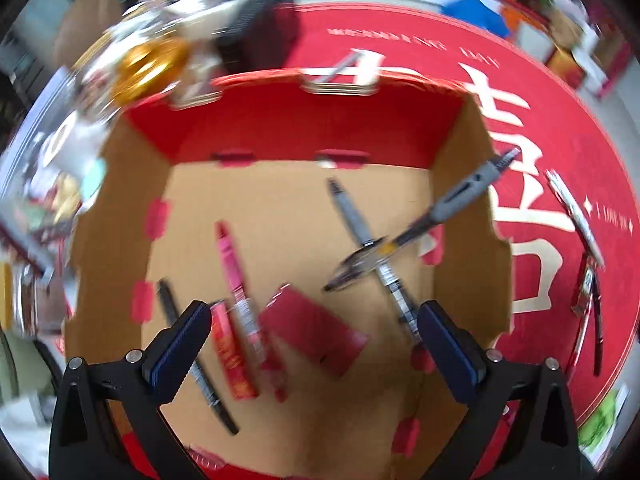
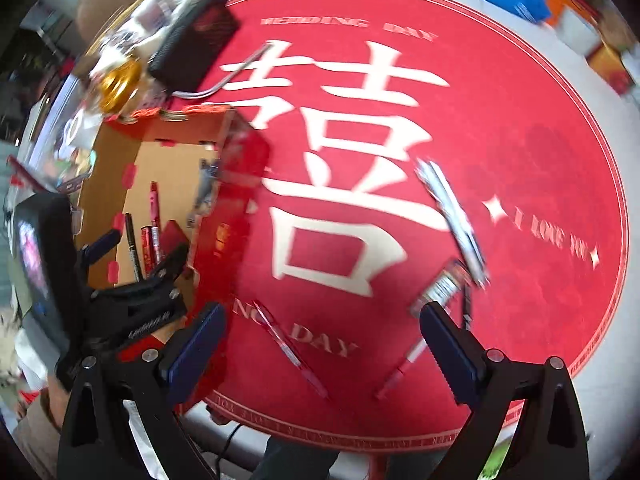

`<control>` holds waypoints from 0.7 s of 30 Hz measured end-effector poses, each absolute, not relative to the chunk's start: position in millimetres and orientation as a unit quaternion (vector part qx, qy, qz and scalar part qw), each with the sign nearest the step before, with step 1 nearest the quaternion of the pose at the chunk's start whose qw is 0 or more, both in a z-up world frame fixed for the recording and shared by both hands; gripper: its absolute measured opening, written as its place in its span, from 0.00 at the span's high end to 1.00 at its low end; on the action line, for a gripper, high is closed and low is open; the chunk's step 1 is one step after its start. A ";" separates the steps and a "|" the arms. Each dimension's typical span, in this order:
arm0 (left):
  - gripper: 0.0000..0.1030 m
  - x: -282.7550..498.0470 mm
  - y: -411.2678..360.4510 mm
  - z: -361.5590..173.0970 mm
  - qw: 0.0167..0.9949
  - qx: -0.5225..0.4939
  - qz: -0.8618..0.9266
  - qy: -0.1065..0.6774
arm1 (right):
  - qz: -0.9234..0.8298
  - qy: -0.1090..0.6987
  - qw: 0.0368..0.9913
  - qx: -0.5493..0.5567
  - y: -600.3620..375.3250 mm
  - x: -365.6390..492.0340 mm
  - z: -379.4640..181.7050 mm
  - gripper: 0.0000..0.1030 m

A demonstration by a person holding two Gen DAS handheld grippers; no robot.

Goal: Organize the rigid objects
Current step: 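Move both tools back over the mat toward the remaining items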

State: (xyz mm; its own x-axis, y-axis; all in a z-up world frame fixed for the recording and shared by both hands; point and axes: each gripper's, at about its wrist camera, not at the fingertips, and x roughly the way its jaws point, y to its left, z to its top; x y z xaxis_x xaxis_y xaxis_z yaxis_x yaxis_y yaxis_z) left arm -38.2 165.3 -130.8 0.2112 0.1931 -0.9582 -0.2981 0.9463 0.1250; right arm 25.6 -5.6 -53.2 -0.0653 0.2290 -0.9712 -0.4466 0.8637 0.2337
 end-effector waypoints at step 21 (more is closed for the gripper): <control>0.00 -62.4 49.1 -60.7 0.775 -0.184 0.107 0.594 | 0.104 0.717 0.690 0.000 -155.3 39.1 -91.8 0.05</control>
